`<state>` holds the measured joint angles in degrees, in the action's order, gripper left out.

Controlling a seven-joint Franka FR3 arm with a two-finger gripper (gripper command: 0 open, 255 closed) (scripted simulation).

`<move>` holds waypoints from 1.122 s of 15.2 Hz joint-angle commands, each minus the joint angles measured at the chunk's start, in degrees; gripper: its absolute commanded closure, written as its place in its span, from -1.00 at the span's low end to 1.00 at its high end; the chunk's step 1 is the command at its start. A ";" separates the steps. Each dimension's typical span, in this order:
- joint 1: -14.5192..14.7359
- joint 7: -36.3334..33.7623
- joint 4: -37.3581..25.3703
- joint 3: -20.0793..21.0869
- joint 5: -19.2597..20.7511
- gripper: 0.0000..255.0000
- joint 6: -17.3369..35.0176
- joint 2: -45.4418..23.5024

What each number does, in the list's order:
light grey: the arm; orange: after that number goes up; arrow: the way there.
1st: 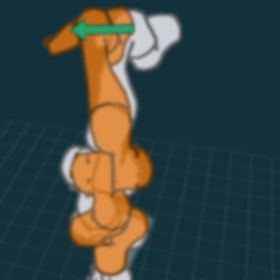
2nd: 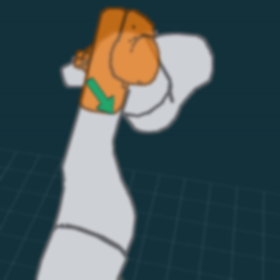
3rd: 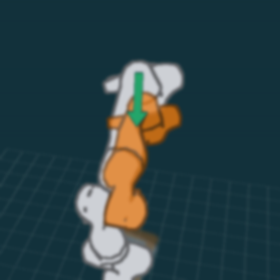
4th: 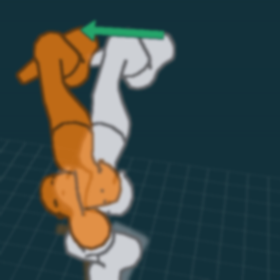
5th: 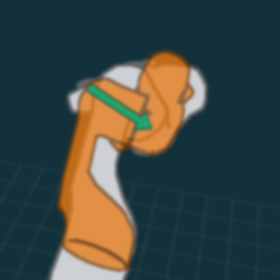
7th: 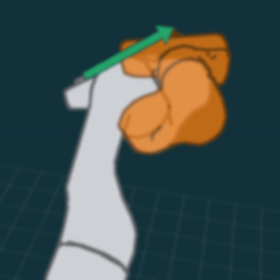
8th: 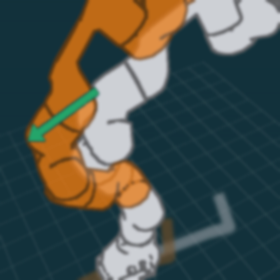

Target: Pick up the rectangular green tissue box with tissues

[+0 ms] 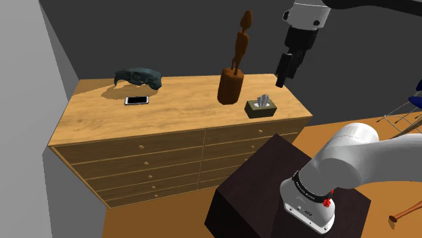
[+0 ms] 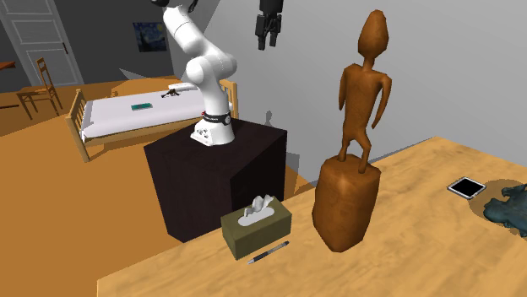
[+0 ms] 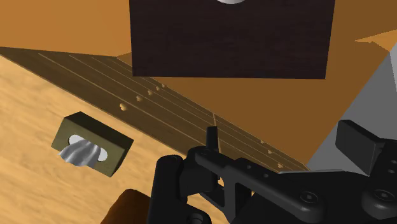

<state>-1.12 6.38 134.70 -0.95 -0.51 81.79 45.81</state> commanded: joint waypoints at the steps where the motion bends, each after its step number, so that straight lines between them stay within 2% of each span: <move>1: 0.00 0.00 0.00 0.00 0.00 -1.00 0.00 0.00; 9: -0.49 19.08 4.00 -15.03 5.19 -1.00 7.98 -3.14; 13: 0.12 28.91 3.43 -22.76 6.44 -1.00 12.29 -8.18; 17: 1.89 39.31 1.14 -30.67 5.86 -1.00 16.41 -15.42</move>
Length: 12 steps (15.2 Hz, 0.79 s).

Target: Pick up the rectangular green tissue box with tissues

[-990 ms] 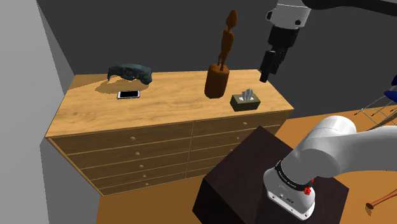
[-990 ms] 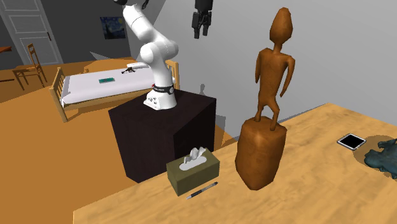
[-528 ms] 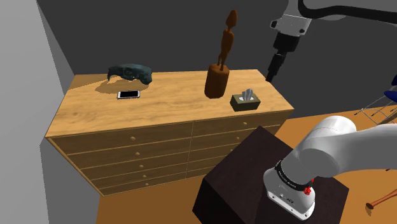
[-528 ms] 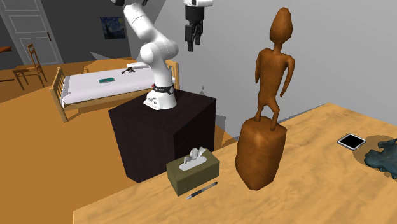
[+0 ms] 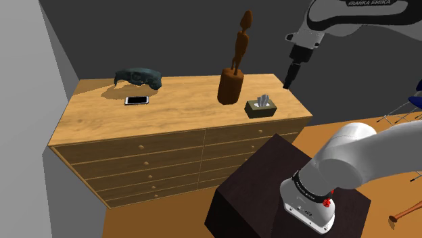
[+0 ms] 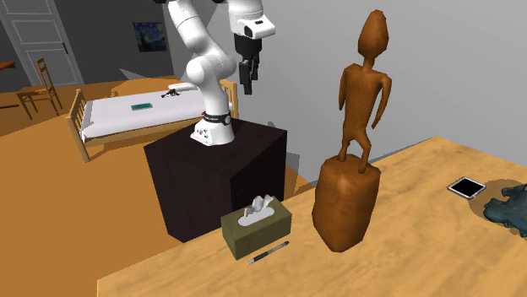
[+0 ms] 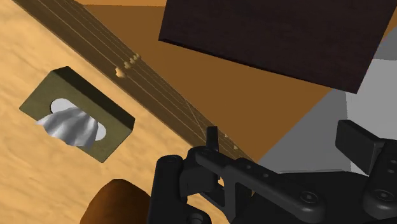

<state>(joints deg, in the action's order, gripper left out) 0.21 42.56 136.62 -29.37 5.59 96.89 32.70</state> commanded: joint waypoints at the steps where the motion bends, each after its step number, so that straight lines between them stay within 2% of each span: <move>1: 1.19 5.90 -1.61 -4.26 -0.78 -1.00 2.25 -4.48; 6: 5.11 21.46 -7.38 -14.30 -6.99 -1.00 5.87 -17.87; 9: 6.97 32.77 -12.22 -19.56 -14.36 -1.00 6.29 -28.67; 12: 5.47 44.61 -18.27 -21.49 -23.68 -1.00 4.42 -41.20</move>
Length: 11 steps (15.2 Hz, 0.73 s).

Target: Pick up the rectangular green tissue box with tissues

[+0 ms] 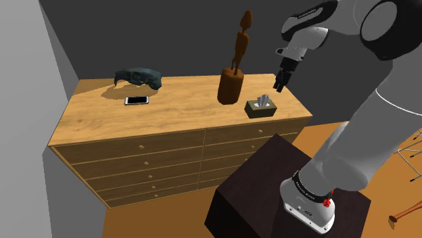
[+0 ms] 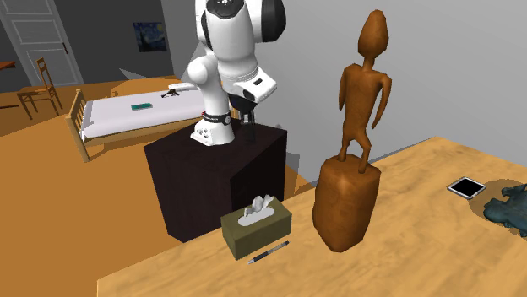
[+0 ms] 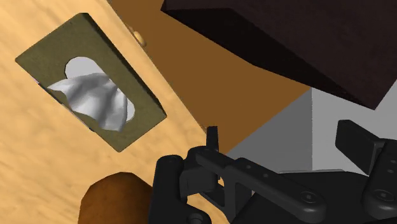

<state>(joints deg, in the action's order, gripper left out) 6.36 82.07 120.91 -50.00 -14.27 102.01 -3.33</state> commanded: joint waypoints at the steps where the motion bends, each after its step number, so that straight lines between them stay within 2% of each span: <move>1: -2.18 8.56 -4.81 -0.41 -6.68 -1.00 -1.70 -9.18; 5: -10.08 18.69 -14.71 4.21 -15.05 -1.00 -6.13 -22.77; 11: -21.19 26.43 -32.66 12.03 -21.87 -1.00 -13.03 -39.65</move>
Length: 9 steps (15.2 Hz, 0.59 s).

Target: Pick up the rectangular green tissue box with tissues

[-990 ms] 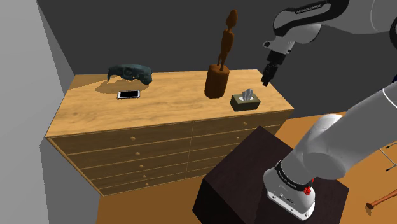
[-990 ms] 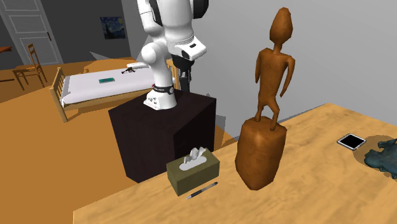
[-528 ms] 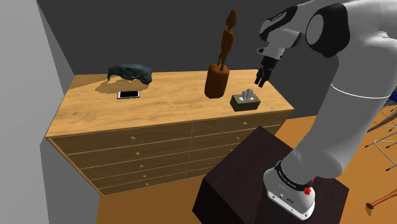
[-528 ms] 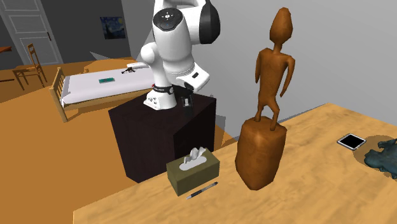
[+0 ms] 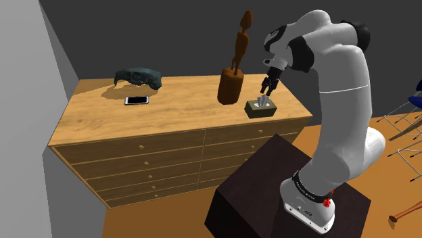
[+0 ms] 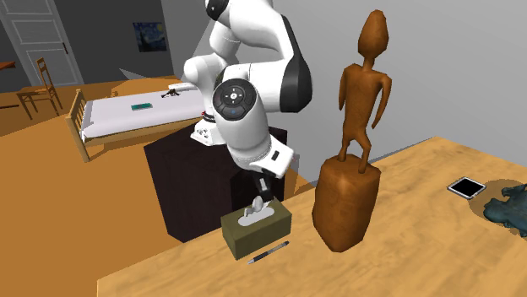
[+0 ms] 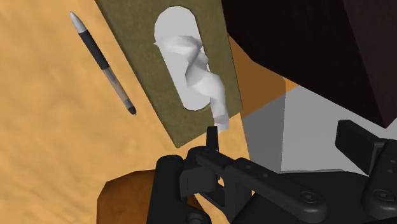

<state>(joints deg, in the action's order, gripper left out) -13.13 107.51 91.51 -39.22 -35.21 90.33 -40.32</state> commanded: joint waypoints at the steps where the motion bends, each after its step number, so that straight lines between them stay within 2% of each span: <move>1: -3.11 1.55 -6.11 2.28 -1.54 -1.00 -2.35 -4.90; 9: -3.80 2.81 -5.87 3.57 -3.09 -1.00 0.86 -8.35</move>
<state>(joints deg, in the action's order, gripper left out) -16.91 110.28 85.69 -35.81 -38.10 90.87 -48.30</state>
